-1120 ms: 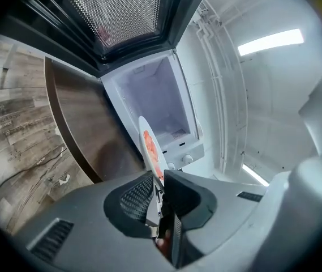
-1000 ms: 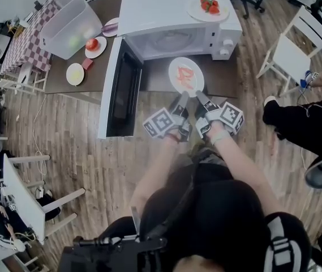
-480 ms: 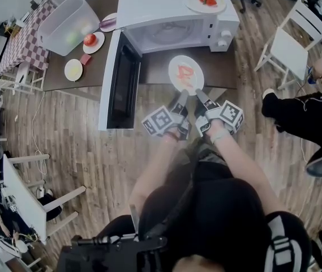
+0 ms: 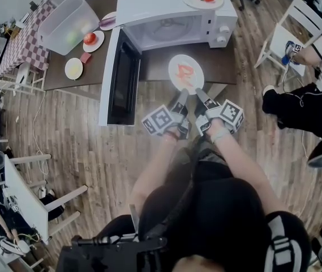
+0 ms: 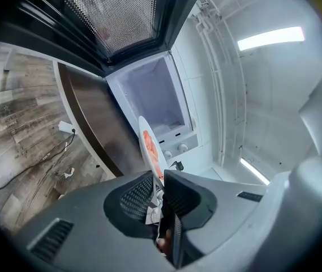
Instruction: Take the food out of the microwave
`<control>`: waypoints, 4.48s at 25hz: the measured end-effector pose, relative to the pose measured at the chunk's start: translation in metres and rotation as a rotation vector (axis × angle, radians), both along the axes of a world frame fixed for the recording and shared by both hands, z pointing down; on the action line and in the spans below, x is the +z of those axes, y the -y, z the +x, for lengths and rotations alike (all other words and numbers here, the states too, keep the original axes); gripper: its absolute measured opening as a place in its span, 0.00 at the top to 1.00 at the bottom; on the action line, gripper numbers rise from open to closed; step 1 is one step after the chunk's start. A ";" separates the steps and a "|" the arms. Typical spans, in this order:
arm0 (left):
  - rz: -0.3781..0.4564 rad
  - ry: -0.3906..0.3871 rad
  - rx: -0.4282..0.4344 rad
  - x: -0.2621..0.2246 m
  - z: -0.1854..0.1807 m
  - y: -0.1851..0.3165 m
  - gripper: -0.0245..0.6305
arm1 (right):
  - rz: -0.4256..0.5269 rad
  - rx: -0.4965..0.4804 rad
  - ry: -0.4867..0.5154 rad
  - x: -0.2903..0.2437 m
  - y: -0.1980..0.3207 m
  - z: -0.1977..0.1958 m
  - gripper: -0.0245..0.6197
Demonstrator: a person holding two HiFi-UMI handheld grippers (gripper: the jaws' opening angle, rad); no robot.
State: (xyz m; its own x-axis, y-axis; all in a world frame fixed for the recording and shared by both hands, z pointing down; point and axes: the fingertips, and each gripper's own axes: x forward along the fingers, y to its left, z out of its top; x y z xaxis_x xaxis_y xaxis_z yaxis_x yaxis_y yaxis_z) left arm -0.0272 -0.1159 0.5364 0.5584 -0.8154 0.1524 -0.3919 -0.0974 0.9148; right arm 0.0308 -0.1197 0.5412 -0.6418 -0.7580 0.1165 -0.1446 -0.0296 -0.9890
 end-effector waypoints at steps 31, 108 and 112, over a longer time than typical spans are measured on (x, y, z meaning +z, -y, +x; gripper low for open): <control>-0.006 0.006 0.010 0.009 0.007 -0.045 0.87 | -0.007 0.024 0.013 0.011 -0.046 0.008 0.93; -0.024 -0.001 0.029 0.010 0.025 -0.107 0.88 | -0.039 0.035 0.049 0.012 -0.108 0.026 0.94; -0.027 -0.002 0.022 0.009 0.029 -0.110 0.88 | -0.042 0.022 0.049 0.011 -0.112 0.029 0.94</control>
